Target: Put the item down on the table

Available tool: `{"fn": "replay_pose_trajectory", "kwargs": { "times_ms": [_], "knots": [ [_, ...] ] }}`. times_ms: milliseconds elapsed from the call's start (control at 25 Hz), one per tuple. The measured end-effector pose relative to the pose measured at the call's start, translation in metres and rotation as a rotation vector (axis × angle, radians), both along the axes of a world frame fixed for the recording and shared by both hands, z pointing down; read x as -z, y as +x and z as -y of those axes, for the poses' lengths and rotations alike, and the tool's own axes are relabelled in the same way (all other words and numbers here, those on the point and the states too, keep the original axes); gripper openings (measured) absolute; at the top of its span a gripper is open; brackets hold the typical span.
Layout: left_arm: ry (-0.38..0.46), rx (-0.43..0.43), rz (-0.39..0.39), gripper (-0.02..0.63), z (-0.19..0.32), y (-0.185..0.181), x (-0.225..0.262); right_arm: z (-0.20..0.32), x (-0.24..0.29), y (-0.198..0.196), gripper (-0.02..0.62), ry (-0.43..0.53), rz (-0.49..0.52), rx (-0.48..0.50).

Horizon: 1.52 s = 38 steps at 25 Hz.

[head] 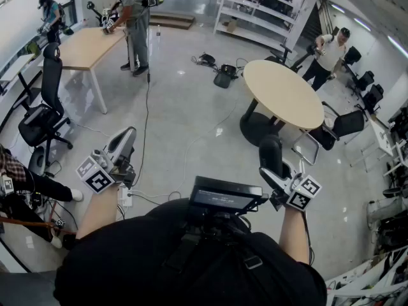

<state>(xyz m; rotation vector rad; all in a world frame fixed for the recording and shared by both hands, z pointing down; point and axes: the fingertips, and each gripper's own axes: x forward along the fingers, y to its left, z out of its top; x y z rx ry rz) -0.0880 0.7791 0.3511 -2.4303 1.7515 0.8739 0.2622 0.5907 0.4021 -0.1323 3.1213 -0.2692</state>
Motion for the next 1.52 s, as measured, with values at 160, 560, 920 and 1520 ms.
{"fn": "replay_pose_trajectory", "kwargs": {
  "times_ms": [160, 560, 920, 1520],
  "knots": [
    [0.0, -0.001, -0.008, 0.002, -0.002, -0.003, -0.005, -0.002, -0.003, -0.002, 0.285, 0.002, -0.005, 0.0],
    [-0.006, -0.007, -0.029, 0.002, -0.007, -0.033, -0.012, -0.011, 0.001, -0.03, 0.285, -0.019, 0.002, 0.016],
    [-0.001, -0.014, -0.054, 0.002, -0.028, -0.091, -0.011, -0.029, 0.013, -0.082, 0.285, -0.017, -0.018, -0.006],
    [-0.052, -0.132, -0.077, 0.002, -0.003, -0.143, -0.043, -0.042, 0.002, -0.123, 0.285, -0.05, -0.063, -0.104]
  ]
}}
